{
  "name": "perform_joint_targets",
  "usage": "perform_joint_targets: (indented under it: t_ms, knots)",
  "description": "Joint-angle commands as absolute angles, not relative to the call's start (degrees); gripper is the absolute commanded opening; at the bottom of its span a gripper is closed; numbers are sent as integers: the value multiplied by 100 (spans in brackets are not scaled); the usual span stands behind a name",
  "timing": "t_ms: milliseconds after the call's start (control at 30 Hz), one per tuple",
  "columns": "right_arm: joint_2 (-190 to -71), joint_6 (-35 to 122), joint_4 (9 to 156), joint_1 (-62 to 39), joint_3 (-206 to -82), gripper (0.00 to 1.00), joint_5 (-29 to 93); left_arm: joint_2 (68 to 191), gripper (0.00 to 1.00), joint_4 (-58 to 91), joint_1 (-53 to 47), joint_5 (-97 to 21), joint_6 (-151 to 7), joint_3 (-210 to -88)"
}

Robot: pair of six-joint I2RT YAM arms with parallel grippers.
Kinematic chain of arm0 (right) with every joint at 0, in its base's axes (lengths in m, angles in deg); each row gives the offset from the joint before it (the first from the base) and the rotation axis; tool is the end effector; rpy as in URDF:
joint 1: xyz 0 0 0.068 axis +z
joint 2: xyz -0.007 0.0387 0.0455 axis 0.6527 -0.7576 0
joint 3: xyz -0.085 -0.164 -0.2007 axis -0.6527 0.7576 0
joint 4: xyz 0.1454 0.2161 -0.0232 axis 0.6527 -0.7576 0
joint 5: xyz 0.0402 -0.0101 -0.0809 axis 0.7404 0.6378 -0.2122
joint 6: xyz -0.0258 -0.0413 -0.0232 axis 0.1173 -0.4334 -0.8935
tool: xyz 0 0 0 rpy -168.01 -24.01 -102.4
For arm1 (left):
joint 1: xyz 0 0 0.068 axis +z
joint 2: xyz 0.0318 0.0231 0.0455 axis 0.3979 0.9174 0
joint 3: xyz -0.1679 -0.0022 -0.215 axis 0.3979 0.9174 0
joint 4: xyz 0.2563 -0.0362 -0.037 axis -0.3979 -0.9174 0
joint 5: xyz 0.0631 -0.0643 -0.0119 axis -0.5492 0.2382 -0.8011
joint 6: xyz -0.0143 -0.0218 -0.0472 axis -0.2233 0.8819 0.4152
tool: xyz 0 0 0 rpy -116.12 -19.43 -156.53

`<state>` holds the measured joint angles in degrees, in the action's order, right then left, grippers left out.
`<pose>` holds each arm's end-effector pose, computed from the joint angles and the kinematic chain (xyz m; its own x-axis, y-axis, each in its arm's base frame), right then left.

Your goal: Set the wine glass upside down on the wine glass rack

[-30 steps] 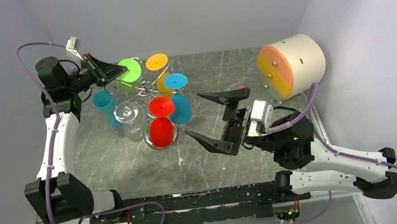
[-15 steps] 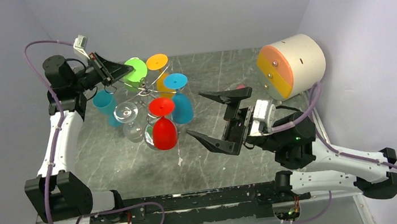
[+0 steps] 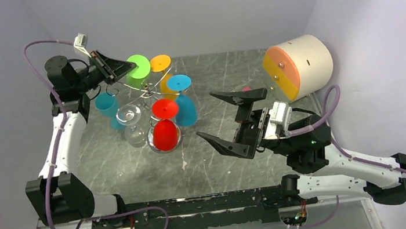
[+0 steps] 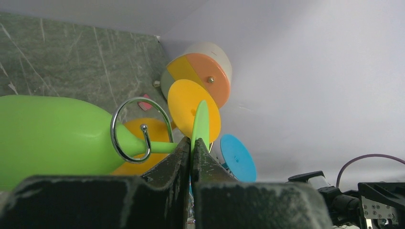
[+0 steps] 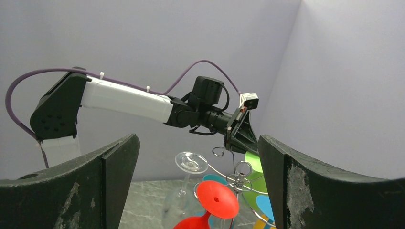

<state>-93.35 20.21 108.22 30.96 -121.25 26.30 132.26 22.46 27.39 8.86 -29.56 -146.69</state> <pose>0.0467 0.1462 0.4545 0.4418 0.4271 -0.7889 -0.8696 0.4200 -0.2596 0.3105 -0.0080 0.3980 -0.6242 -0.5066 -0.5948 0.4629 0.3736 -0.8039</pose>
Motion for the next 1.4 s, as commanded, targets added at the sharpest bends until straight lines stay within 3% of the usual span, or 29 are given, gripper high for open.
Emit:
perform_joint_targets:
  t_ms: [0,1000,1367]
  knots:
    - [-9256,2011,10858,3122,-12171,100,2692,13249,7,2789,2713,528,-2888,-14788]
    - [-9329,1977,10863,3118,-12206,100,2717,13433,7,2427,2720,112,-3331,-15170]
    - [-9196,1997,10791,3119,-12195,100,2717,13381,13,1792,2884,24,-3514,-15203]
